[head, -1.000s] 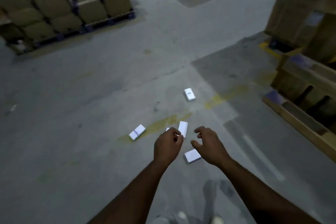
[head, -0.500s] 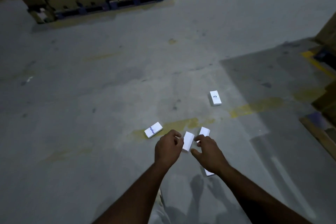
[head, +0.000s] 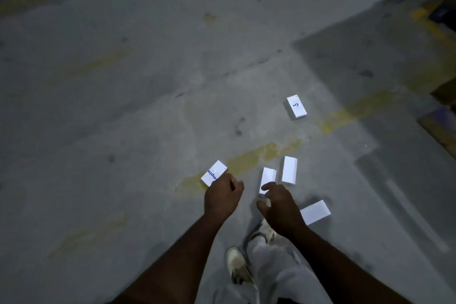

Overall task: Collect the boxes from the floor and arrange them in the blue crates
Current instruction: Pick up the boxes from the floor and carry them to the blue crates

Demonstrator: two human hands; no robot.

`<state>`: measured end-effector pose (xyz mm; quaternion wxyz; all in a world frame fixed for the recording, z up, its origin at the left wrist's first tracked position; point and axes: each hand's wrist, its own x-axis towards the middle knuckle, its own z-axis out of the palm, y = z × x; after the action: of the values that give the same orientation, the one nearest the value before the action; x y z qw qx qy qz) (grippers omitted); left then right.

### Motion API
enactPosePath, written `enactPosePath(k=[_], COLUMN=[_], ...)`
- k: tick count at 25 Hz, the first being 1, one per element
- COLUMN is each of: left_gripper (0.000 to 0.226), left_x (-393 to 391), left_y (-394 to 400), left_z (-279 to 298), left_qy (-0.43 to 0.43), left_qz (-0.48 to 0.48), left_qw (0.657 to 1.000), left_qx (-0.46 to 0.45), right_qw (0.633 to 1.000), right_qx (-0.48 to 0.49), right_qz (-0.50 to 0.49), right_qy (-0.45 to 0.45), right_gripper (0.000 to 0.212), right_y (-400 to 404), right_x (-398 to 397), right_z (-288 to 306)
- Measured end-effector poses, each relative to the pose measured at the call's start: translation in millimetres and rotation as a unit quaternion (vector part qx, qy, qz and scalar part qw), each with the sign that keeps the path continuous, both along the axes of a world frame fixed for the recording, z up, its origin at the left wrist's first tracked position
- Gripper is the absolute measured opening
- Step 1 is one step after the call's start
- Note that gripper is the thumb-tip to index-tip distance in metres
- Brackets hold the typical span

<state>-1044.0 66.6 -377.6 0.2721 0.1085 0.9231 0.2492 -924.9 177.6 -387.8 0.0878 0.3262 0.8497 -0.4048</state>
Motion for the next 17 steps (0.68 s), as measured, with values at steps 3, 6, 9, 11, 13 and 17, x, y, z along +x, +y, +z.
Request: enactPosePath(k=[3, 6, 9, 11, 13, 17], left_gripper=[0.037, 0.030, 0.018, 0.018, 0.025, 0.040], left_x=[-30.2, -57.4, -76.5, -84.8, -90.6, -105.2], left_y=[15.7, 44.1, 75.6, 94.0, 100.5, 107.8], left_z=[-39.2, -101.0, -178.0, -246.5, -318.6, -467.7], left_qy=[-0.017, -0.036, -0.072, -0.083, -0.084, -0.099], left_qz=[0.003, -0.017, -0.046, -0.067, -0.105, -0.167], left_qw=[0.999, 0.999, 0.996, 0.994, 0.989, 0.979], left_qx=[-0.029, -0.037, -0.036, -0.040, -0.057, -0.069], right_qw=[1.000, 0.996, 0.991, 0.986, 0.981, 0.956], right_qx=[-0.022, -0.043, -0.037, -0.036, -0.031, -0.018], right_qz=[-0.020, -0.075, -0.120, -0.152, -0.169, -0.251], right_qy=[-0.008, -0.018, -0.037, -0.063, -0.088, -0.151], right_gripper=[0.038, 0.040, 0.037, 0.040, 0.044, 0.055], right_y=[20.0, 39.6, 60.0, 75.4, 86.5, 103.0], right_x=[-45.7, -90.1, -112.3, -113.6, -112.2, -124.4], right_z=[-39.6, -98.3, -170.4, -238.0, -309.6, -454.5])
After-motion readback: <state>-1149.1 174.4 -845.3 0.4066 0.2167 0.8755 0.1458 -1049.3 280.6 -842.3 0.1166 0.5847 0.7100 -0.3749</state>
